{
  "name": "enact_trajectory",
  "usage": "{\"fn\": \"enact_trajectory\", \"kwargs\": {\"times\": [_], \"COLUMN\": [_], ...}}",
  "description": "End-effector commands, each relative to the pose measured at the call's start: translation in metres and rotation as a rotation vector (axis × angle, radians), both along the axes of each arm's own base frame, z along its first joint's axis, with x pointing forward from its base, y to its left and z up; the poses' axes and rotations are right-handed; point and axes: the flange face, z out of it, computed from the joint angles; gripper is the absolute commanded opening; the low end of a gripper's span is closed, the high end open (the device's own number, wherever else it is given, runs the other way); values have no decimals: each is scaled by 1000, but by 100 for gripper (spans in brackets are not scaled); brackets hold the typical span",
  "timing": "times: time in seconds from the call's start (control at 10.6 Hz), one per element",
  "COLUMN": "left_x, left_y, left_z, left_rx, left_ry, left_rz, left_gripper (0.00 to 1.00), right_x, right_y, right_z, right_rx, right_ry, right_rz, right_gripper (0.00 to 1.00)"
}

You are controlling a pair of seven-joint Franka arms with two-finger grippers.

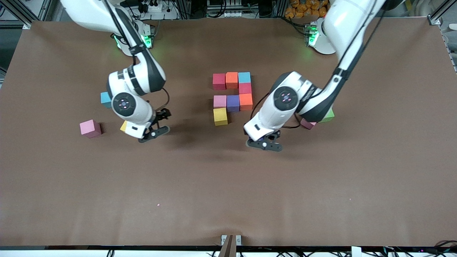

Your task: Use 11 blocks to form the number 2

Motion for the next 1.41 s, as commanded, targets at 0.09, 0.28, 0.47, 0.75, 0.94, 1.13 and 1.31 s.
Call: {"fn": "enact_trajectory", "kwargs": {"times": [0.09, 0.28, 0.47, 0.75, 0.94, 1.13, 1.31], "left_x": [-9, -17, -23, -29, -34, -41, -44], "left_y": [-44, -66, -84, -103, -111, -116, -118], "left_z": [-22, -35, -51, -62, -65, -67, -66], "left_rx": [27, 34, 48, 38, 27, 35, 23], "left_ry": [14, 15, 9, 13, 24, 43, 59], "left_rz": [31, 72, 72, 92, 121, 126, 156], "left_gripper": [38, 36, 35, 33, 33, 32, 32], "right_x": [-26, -25, -17, -17, -17, -13, -13], "right_y": [-34, -49, -69, -79, -87, -98, -103], "right_z": [4, 5, 1, -8, -15, -26, -35], "right_rx": [-13, -26, 10, 22, 11, 24, 28], "right_ry": [19, 21, 14, -27, -70, -94, -98], "right_rz": [110, 200, 310, 410, 490, 539, 550], "right_gripper": [100, 100, 100, 100, 100, 100, 100]}}
